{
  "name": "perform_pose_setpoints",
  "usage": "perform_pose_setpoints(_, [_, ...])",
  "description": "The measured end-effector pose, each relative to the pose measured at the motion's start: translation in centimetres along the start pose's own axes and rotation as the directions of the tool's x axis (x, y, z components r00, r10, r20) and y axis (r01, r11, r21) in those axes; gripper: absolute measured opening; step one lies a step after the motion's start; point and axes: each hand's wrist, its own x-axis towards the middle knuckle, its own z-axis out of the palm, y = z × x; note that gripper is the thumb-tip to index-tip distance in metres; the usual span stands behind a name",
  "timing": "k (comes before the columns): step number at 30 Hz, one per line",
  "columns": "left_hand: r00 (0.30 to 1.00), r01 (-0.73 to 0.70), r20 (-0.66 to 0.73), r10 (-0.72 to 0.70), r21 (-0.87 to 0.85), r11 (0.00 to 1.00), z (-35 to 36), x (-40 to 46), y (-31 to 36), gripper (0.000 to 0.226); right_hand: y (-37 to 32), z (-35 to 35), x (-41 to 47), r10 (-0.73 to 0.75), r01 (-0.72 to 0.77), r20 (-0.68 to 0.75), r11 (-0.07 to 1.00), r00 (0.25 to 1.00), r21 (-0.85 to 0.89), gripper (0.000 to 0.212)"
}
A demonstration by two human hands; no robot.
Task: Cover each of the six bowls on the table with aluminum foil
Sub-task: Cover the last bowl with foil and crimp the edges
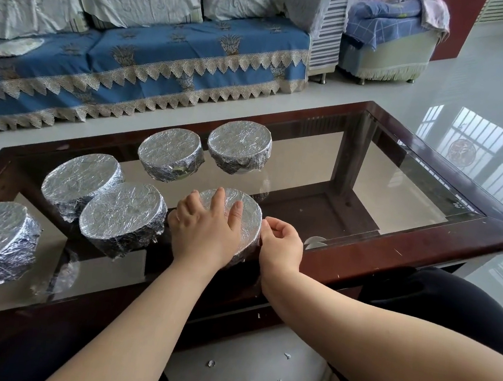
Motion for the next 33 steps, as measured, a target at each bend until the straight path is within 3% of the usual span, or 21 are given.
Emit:
perform_pose_setpoints(3, [1.0, 0.014, -0.007, -0.014, -0.002, 1.0, 0.0, -0.1, 0.1, 0.076, -0.1, -0.6, -0.5, -0.048, 0.049, 0.012, 0.998, 0.999, -0.049, 0.015])
perform_pose_setpoints(7, [1.0, 0.025, -0.012, -0.025, -0.019, 1.0, 0.1, 0.0, 0.1, 0.063, 0.4, -1.5, -2.5, -0.091, 0.1, 0.115, 0.992, 0.989, -0.08, 0.026])
perform_pose_setpoints(10, [0.999, 0.019, -0.03, -0.02, -0.03, 0.999, 0.1, 0.0, 0.1, 0.062, 0.8, -1.8, -4.2, -0.178, 0.222, 0.247, 0.962, 0.953, -0.162, 0.04])
perform_pose_setpoints(20, [0.999, 0.014, -0.039, -0.017, -0.053, 0.998, -0.1, 0.0, 0.2, 0.058, 1.0, -1.6, -5.9, -0.1, 0.218, 0.485, 0.957, 0.869, -0.192, 0.062])
perform_pose_setpoints(33, [0.998, 0.06, -0.02, -0.062, -0.066, 0.996, -0.3, 0.3, 0.5, 0.06, 0.2, -1.8, -5.7, -0.046, 0.258, 0.539, 0.91, 0.841, -0.324, 0.065])
